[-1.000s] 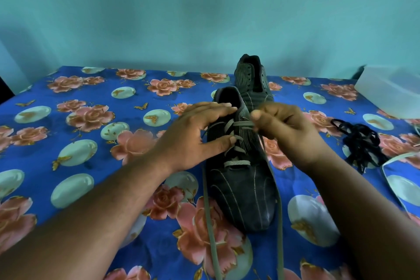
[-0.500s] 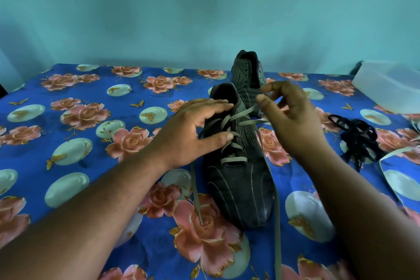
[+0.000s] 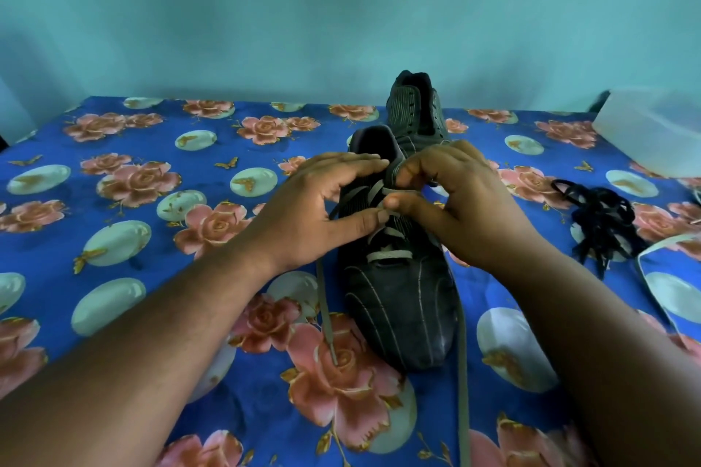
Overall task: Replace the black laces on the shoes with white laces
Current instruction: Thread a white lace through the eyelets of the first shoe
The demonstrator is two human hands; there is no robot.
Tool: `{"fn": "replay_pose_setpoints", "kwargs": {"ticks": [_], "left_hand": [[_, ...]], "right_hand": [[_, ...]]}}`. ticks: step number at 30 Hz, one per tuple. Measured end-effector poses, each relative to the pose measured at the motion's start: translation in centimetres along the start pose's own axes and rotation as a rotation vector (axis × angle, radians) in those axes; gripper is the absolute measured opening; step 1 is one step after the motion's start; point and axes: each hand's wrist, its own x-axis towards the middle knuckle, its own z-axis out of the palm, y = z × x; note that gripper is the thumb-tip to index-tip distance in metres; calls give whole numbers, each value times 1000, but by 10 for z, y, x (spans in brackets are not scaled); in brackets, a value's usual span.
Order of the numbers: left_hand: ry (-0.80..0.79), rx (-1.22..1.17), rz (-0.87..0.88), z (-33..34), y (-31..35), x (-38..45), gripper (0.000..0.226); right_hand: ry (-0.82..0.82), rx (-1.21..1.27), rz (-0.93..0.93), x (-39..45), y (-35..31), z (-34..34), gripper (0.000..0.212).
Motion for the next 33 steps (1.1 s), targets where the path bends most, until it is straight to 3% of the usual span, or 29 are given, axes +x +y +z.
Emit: {"fn": "replay_pose_setpoints", "kwargs": {"ticks": [4, 7, 9, 10, 12, 15, 18, 21, 23, 25, 29, 31, 33], "left_hand": [[-1, -13, 1, 0, 0, -1, 65], [19, -13, -11, 0, 3, -1, 63], [26, -10, -11, -1, 4, -1, 62], [23, -16, -15, -1, 4, -1, 62], [12, -36, -31, -1, 4, -2, 61], [3, -28, -36, -1, 3, -1, 61], [1, -10, -30, -1, 3, -1, 63], [13, -19, -19, -1, 4, -1, 63], [18, -29, -15, 0, 3, -1, 64], [24, -35, -17, 0, 3, -1, 63], [37, -50, -20, 0, 4, -1, 58], [34, -61, -22, 0, 4, -1, 57], [33, -70, -21, 0, 5, -1, 55]], "right_hand": [[-48, 106, -53, 1, 1, -3, 16], [-30, 739, 145, 4, -7, -20, 9], [158, 1157, 297, 8, -7, -31, 14], [245, 1202, 352, 9, -5, -34, 14], [292, 872, 381, 8, 1, -34, 12], [163, 292, 234, 1, 6, -18, 7], [37, 62, 76, -2, 4, -3, 29], [7, -51, -19, 2, 2, 1, 21], [-13, 34, -79, 1, 3, -3, 16], [-29, 342, 3, 0, 0, -9, 10], [359, 1032, 288, 7, -2, -27, 7], [516, 1141, 335, 10, 0, -32, 9], [571, 1156, 345, 11, 0, -31, 11]]}}
